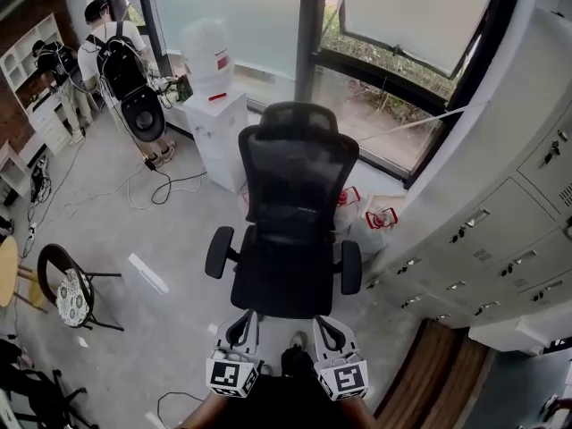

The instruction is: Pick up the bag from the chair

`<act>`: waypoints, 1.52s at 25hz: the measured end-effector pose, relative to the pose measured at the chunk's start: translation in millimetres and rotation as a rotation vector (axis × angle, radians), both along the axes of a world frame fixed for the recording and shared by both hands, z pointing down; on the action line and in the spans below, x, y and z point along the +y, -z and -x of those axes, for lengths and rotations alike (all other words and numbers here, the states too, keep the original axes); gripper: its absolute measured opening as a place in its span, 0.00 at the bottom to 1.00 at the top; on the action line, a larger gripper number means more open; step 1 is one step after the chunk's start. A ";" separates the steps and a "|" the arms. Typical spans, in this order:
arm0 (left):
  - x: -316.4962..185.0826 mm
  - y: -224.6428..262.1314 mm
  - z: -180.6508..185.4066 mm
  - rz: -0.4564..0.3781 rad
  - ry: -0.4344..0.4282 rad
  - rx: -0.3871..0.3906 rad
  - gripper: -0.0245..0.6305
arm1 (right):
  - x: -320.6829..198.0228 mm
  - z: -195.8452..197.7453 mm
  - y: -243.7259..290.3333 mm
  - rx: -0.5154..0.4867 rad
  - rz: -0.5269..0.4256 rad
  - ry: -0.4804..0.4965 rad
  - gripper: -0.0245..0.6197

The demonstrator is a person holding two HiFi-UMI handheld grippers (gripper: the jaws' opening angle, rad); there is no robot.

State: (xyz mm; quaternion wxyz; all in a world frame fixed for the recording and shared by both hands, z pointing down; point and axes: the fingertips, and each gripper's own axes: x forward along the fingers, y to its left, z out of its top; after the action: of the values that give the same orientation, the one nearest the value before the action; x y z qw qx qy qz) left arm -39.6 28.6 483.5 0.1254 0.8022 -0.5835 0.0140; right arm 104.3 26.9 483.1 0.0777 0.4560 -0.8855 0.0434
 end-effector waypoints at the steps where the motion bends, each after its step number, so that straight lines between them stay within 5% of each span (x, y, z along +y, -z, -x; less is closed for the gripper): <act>1: -9.8 0.2 -2.7 0.001 0.014 0.001 0.04 | -11.6 -1.4 -0.7 0.006 -0.006 0.018 0.04; 13: -75.1 -28.9 -9.9 0.073 0.115 -0.029 0.04 | -103.9 -22.8 -42.4 0.036 0.097 0.076 0.04; 24: -197.9 -71.7 11.4 0.151 0.092 -0.010 0.04 | -214.2 -24.5 -91.2 0.078 0.228 0.015 0.04; 35: -331.0 -197.7 32.5 0.362 0.006 -0.069 0.05 | -352.4 -32.0 -206.8 0.105 0.467 -0.100 0.10; 38: -354.8 -238.8 32.3 0.424 -0.036 -0.069 0.26 | -377.8 -38.1 -251.0 0.108 0.554 -0.140 0.21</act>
State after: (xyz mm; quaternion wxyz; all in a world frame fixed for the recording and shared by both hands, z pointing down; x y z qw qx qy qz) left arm -71.8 -326.2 722.2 0.2711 0.7671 -0.5571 0.1664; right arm 142.4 -350.9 734.1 0.2430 0.4791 -0.8009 0.2644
